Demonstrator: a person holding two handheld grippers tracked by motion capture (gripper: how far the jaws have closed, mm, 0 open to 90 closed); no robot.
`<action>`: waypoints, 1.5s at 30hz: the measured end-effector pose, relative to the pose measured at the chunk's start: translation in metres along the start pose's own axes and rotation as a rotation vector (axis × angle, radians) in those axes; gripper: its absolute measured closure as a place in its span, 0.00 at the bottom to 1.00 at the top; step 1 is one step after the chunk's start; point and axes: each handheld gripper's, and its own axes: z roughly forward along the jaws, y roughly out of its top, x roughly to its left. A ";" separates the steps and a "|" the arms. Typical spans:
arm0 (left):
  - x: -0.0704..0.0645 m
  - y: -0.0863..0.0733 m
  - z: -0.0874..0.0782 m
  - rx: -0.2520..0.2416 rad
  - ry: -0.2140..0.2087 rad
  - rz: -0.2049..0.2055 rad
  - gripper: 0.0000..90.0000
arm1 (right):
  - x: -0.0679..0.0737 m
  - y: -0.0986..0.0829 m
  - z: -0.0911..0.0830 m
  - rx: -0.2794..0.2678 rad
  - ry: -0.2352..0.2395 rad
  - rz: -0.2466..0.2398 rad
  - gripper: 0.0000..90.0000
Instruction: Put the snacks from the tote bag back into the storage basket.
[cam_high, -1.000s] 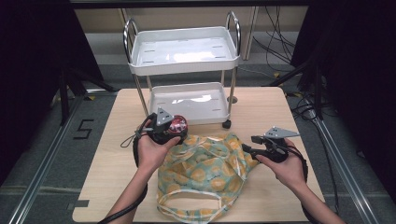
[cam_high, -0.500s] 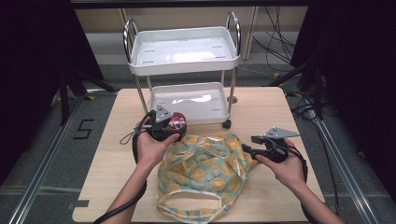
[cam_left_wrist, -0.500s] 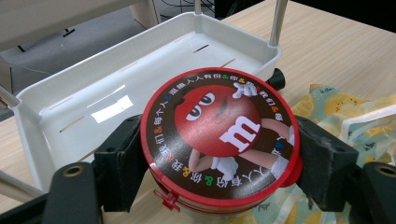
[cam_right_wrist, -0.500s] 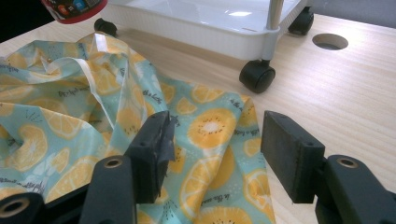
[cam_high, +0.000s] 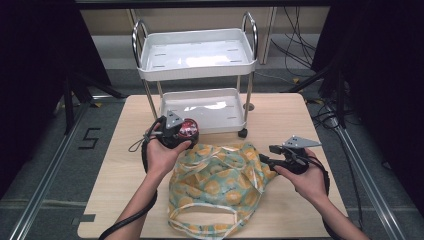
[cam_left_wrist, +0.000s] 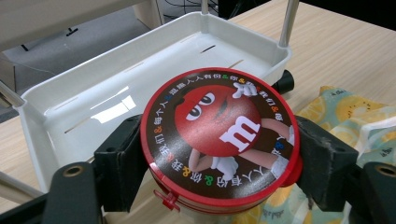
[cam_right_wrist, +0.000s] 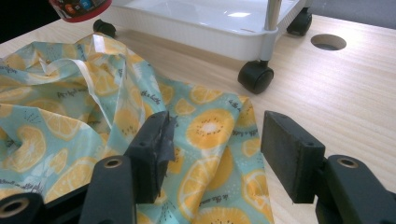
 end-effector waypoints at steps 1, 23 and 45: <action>0.001 0.000 0.000 0.000 -0.004 0.001 0.28 | 0.000 0.000 0.000 0.002 -0.001 0.003 0.49; 0.005 0.003 0.005 -0.007 0.016 -0.021 0.28 | 0.000 0.000 0.000 -0.002 -0.002 0.001 0.48; 0.010 0.005 0.009 -0.002 0.027 -0.018 0.28 | 0.000 0.000 0.000 -0.003 -0.006 -0.006 0.47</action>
